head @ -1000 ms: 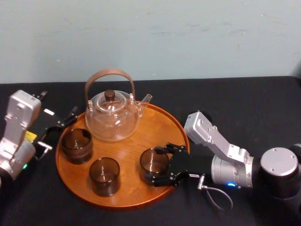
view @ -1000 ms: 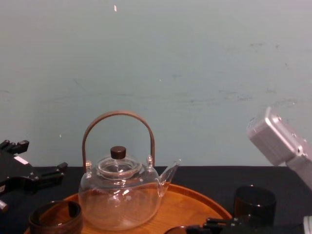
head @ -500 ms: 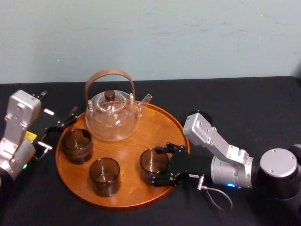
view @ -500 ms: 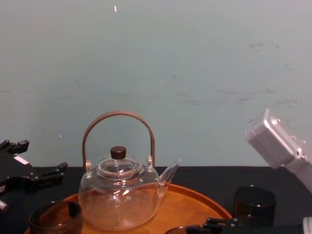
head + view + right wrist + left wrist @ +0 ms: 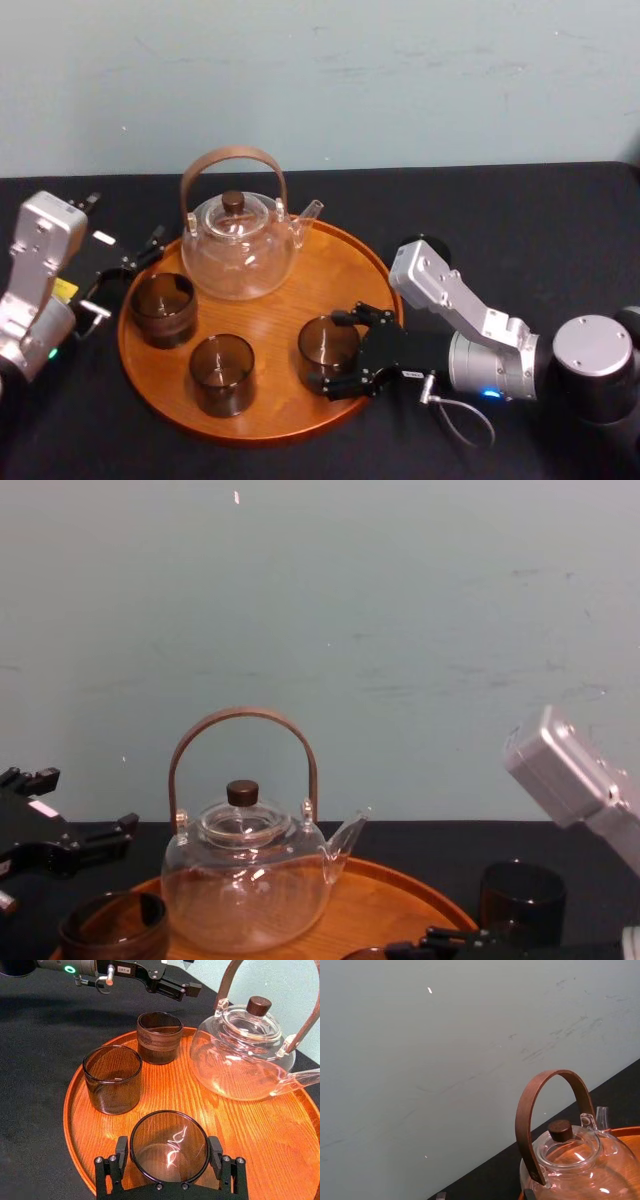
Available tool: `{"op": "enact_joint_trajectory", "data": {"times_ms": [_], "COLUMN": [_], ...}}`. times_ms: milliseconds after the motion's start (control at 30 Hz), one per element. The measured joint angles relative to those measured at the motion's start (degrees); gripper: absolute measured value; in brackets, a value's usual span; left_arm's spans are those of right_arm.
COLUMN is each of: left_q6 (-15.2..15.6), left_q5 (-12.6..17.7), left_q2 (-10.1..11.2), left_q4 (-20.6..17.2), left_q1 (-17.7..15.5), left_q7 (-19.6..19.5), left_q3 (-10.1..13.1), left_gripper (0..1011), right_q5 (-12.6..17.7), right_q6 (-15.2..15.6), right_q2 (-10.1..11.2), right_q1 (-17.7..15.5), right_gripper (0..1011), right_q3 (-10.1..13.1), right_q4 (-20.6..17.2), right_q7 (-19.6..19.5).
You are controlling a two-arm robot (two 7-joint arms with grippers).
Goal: Pick up the glass from the table and place it on the tray.
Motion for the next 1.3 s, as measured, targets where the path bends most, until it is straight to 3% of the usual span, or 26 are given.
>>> {"op": "enact_joint_trajectory", "data": {"times_ms": [433, 1300], "left_q6": [0.00, 0.00], "left_q5": [0.00, 0.00], "left_q2": [0.00, 0.00], "left_q4": [0.00, 0.00], "left_q1": [0.00, 0.00], "left_q7": [0.00, 0.00], "left_q3": [0.00, 0.00], "left_gripper": [1001, 1001], "right_q5": [0.19, 5.94], "right_q6": [0.03, 0.19], "right_q2": [0.05, 7.82], "right_q1": [-0.03, -6.43], "right_gripper": [1002, 1002], "right_q3": [0.14, 5.49], "right_q4": [-0.14, -6.92], "right_q7": [0.13, 0.65]}}
